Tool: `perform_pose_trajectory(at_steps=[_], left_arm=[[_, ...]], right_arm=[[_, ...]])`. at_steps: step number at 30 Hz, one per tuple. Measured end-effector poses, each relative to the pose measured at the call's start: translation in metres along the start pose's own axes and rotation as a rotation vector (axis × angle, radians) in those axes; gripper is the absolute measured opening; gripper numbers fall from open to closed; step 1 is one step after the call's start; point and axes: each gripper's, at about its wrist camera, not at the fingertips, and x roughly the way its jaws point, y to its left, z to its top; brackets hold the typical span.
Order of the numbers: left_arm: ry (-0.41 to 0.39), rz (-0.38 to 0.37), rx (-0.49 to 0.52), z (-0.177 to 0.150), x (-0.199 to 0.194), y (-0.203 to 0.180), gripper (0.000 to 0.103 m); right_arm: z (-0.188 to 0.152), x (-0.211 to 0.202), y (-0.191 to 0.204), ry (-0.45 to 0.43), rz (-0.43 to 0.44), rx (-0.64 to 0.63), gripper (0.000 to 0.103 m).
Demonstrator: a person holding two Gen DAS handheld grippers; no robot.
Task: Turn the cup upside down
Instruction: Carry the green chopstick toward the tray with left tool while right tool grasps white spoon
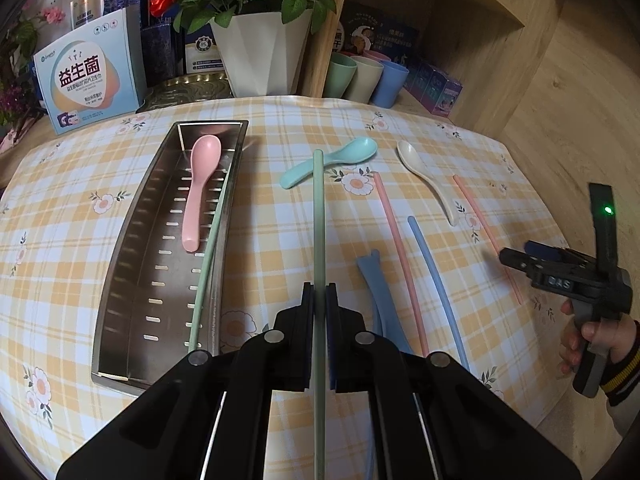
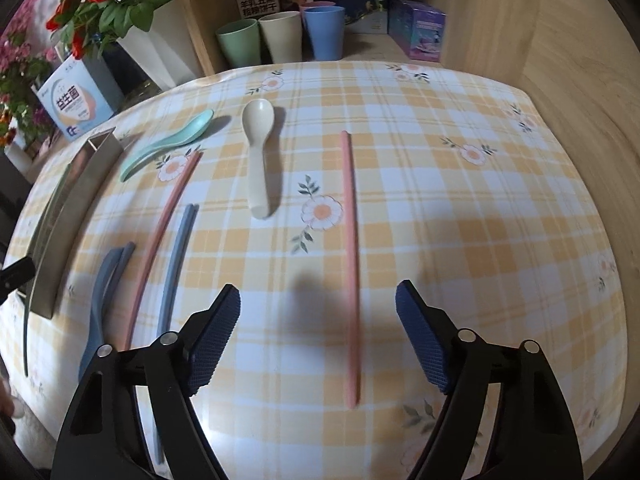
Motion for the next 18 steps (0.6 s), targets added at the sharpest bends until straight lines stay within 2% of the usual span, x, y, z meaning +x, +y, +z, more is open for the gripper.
perform_pose_trajectory(at_steps=[5,7,9,16,18], left_arm=[[-0.03,0.008,-0.005,0.006,-0.009,0.004,0.005],[-0.043,0.012,-0.009,0.008,-0.013,0.006,0.005],[-0.047,0.014,-0.013,0.009,-0.014,0.008,0.005],[-0.054,0.025,-0.034,0.011,-0.018,0.019,0.005],[-0.057,0.032,-0.038,0.012,-0.019,0.022,0.005]], right_arm=[[0.025,0.015,0.011,-0.001,-0.018,-0.035,0.065],[0.034,0.021,0.008,0.001,-0.022,-0.018,0.055],[0.042,0.029,0.007,0.007,-0.023,-0.004,0.051],[0.068,0.05,0.028,-0.006,0.058,0.018,0.049],[0.077,0.058,0.038,0.003,0.054,0.002,0.045]])
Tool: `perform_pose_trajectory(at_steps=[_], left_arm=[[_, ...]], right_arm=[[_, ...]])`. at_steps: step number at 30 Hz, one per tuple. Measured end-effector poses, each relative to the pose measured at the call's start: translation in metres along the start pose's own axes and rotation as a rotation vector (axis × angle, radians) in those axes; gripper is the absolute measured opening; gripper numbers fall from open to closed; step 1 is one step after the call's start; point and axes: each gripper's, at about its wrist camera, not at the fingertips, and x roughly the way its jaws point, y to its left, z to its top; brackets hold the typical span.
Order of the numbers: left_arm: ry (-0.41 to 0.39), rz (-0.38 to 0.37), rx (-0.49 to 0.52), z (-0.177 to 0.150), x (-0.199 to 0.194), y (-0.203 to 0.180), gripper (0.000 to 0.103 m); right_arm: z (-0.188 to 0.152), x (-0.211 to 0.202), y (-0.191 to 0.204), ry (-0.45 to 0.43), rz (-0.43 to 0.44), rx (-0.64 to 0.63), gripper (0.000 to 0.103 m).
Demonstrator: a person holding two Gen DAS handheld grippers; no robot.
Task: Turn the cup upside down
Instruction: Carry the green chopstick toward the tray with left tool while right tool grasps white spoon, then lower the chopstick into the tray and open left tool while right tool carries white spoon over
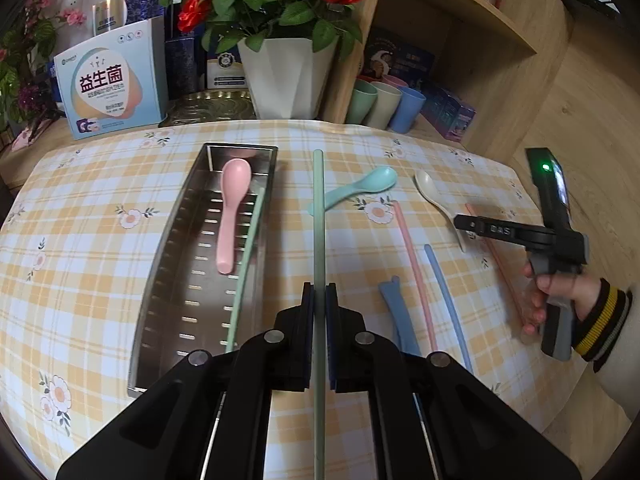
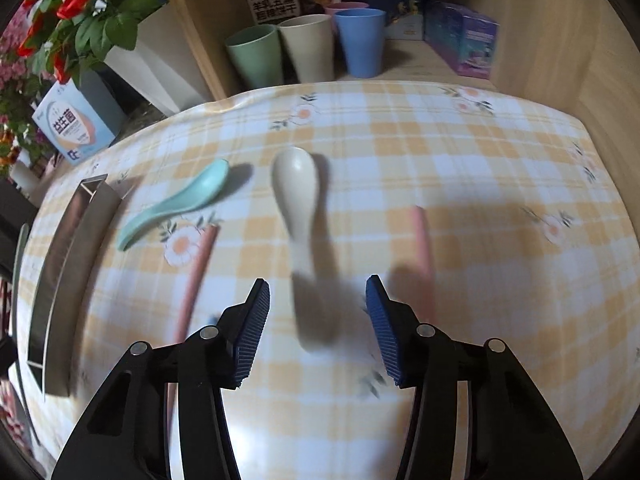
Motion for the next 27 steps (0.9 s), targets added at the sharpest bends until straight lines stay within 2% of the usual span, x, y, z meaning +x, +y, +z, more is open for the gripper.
perform_pose_trajectory(at_steps=[6,8,13,20,25,27], left_arm=[[-0.002,0.014,-0.016,0.001,0.0,0.011,0.005],[-0.002,0.017,-0.023,0.001,0.0,0.013,0.005],[-0.002,0.022,-0.039,0.001,0.001,0.02,0.005],[-0.004,0.021,-0.053,0.001,0.0,0.026,0.005],[-0.01,0.027,-0.057,0.003,-0.005,0.034,0.005],[-0.011,0.025,-0.067,0.005,-0.009,0.042,0.005]], right_arm=[[0.011,0.026,0.013,0.056,-0.03,0.013,0.035],[0.013,0.028,0.013,0.05,-0.039,0.022,0.033],[0.017,0.031,0.01,0.056,-0.056,0.044,0.019],[0.011,0.027,0.012,0.073,-0.064,0.033,0.014],[0.004,0.006,0.012,0.005,-0.038,0.117,0.014],[-0.002,-0.007,0.013,-0.027,-0.002,0.162,0.014]])
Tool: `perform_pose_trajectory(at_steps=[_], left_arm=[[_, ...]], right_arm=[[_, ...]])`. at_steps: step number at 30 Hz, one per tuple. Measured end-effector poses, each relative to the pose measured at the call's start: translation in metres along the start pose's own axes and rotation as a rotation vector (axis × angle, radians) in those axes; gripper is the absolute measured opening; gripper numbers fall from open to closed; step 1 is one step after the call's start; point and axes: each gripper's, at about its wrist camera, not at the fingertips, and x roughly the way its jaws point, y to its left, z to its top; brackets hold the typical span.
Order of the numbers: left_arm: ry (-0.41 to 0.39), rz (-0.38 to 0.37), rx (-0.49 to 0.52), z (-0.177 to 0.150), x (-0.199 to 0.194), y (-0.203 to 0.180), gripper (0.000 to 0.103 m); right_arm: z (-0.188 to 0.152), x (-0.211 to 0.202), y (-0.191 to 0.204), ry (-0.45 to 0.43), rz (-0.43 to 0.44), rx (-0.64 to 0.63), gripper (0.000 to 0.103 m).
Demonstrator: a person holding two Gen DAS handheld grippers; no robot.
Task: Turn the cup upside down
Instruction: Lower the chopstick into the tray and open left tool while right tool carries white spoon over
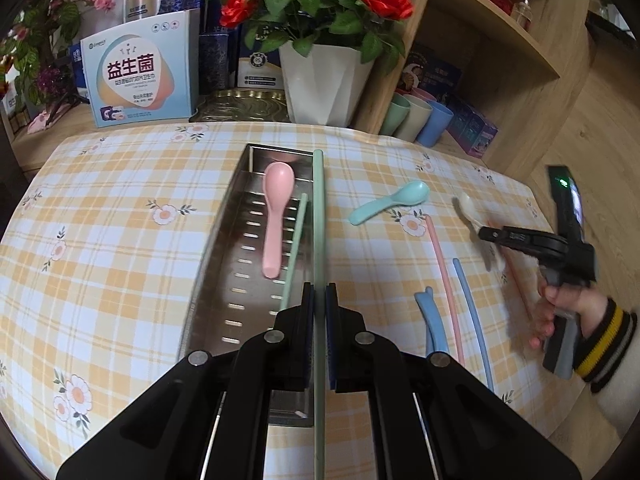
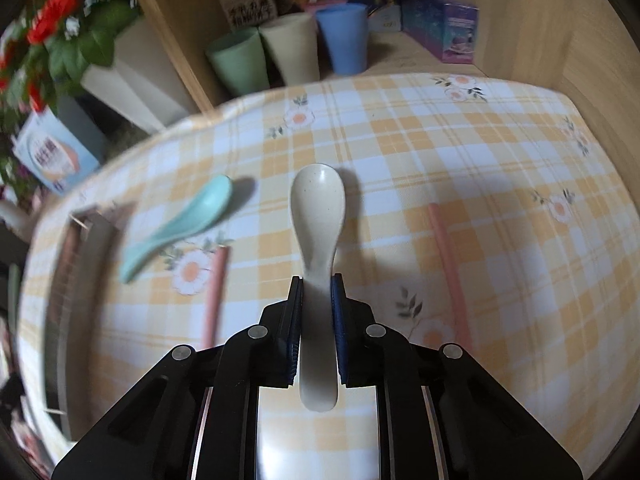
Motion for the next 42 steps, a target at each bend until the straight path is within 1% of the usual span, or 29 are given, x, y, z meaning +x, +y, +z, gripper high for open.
perform_pose_trajectory(at_steps=[6,9,14,18,20,23,27,32,36,40,42], left_arm=[[0.007,0.018,0.01,0.011,-0.004,0.02,0.005],[0.013,0.025,0.034,0.017,-0.002,0.023,0.005],[0.063,0.028,0.053,0.023,0.018,0.028,0.005],[0.089,0.045,0.081,0.034,0.035,0.028,0.005],[0.107,0.068,0.095,0.039,0.045,0.028,0.005],[0.135,0.095,0.088,0.044,0.056,0.03,0.005],[0.169,0.128,0.087,0.044,0.071,0.033,0.005],[0.202,0.142,0.107,0.039,0.085,0.029,0.006],[0.22,0.154,0.096,0.036,0.092,0.032,0.006],[0.231,0.159,0.099,0.035,0.095,0.032,0.006],[0.228,0.15,0.116,0.035,0.094,0.03,0.007]], right_arm=[[-0.022,-0.027,0.002,-0.042,0.102,0.112,0.014],[-0.033,-0.032,0.005,-0.045,0.126,0.127,0.014],[-0.045,-0.041,0.01,-0.059,0.151,0.13,0.014],[-0.052,-0.046,0.009,-0.064,0.177,0.155,0.014],[-0.054,-0.048,0.008,-0.063,0.18,0.157,0.014],[-0.055,-0.05,0.005,-0.063,0.181,0.163,0.014],[-0.055,-0.051,0.0,-0.065,0.181,0.178,0.014],[-0.056,-0.052,-0.004,-0.065,0.178,0.186,0.014],[-0.058,-0.051,-0.006,-0.058,0.175,0.192,0.014],[-0.059,-0.052,-0.005,-0.059,0.176,0.191,0.014],[-0.059,-0.054,-0.004,-0.06,0.177,0.188,0.014]])
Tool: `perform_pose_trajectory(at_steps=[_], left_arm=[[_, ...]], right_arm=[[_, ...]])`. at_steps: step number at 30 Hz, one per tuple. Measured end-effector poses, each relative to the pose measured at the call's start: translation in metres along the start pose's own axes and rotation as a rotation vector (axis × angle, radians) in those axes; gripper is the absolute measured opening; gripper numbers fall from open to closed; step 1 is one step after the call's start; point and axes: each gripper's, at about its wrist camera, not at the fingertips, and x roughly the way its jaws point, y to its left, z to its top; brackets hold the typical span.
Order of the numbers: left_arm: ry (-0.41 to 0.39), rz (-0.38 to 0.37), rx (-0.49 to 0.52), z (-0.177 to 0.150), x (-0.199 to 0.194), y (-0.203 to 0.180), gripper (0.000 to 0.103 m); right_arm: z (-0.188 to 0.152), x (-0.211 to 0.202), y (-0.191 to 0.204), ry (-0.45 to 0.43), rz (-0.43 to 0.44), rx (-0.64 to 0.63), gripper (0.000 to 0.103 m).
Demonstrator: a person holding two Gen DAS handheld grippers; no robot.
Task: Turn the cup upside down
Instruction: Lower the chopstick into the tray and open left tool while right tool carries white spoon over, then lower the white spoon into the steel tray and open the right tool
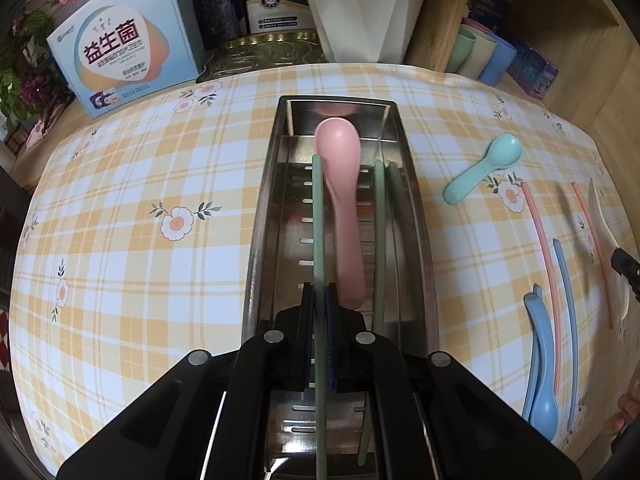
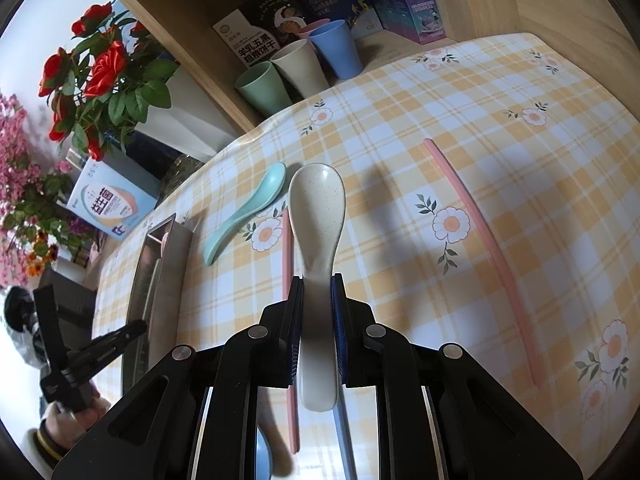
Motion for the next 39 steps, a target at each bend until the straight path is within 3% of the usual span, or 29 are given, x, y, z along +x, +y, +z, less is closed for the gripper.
perform_pose_trajectory(at_steps=[4,9,15,20,26,32,39], left_arm=[[-0.029,-0.017,0.015,0.001,-0.01,-0.003,0.032],[-0.067,-0.038,0.041,0.001,-0.028,-0.002,0.035],[-0.114,-0.072,0.061,-0.003,-0.052,0.014,0.054],[-0.159,-0.103,0.06,-0.011,-0.074,0.036,0.083],[-0.203,-0.144,0.092,-0.024,-0.093,0.056,0.097],[-0.213,-0.144,0.091,-0.036,-0.096,0.079,0.097],[-0.257,-0.141,-0.01,-0.047,-0.103,0.12,0.097]], right_arm=[[-0.001,-0.003,0.004,0.004,0.0,-0.006,0.014],[-0.006,-0.003,0.012,0.016,-0.005,-0.018,0.014],[-0.014,-0.002,0.027,0.04,-0.006,-0.043,0.014],[-0.022,0.002,0.049,0.068,-0.007,-0.075,0.014],[-0.032,0.011,0.09,0.115,0.0,-0.139,0.014],[-0.036,0.028,0.136,0.169,0.001,-0.181,0.014],[-0.041,0.053,0.192,0.209,0.012,-0.238,0.014]])
